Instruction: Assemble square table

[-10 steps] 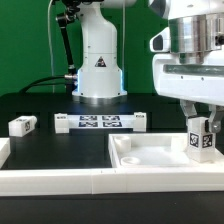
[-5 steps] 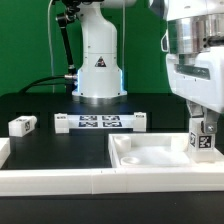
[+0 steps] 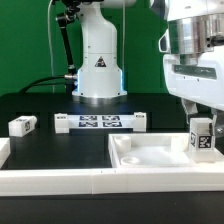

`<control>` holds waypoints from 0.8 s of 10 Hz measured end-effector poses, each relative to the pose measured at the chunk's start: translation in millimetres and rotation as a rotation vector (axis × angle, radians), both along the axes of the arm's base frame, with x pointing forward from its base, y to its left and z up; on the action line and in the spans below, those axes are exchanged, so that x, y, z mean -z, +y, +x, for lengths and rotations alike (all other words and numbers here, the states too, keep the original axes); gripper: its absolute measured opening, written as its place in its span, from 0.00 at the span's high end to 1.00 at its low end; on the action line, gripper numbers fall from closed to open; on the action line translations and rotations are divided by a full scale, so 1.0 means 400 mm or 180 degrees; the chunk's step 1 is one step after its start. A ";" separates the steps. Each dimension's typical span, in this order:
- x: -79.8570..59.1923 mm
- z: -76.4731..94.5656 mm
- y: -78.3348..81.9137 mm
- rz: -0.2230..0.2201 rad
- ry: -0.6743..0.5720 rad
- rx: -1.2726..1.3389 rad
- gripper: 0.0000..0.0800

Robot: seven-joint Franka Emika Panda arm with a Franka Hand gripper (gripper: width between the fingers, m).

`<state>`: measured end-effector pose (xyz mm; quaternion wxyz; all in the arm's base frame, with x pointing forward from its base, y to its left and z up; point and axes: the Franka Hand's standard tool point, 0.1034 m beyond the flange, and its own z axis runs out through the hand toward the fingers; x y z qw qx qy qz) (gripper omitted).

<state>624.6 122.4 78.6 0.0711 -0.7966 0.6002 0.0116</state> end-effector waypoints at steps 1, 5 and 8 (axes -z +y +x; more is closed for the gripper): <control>0.000 0.000 0.000 -0.0013 -0.0028 -0.0214 0.20; 0.001 -0.001 0.001 -0.0119 -0.0159 -0.1337 0.19; 0.000 -0.001 0.005 -0.0202 -0.0259 -0.2219 0.19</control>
Offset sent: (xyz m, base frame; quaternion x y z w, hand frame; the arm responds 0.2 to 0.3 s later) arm 0.0000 0.0000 0.0000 0.0000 0.0000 -0.1296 0.9916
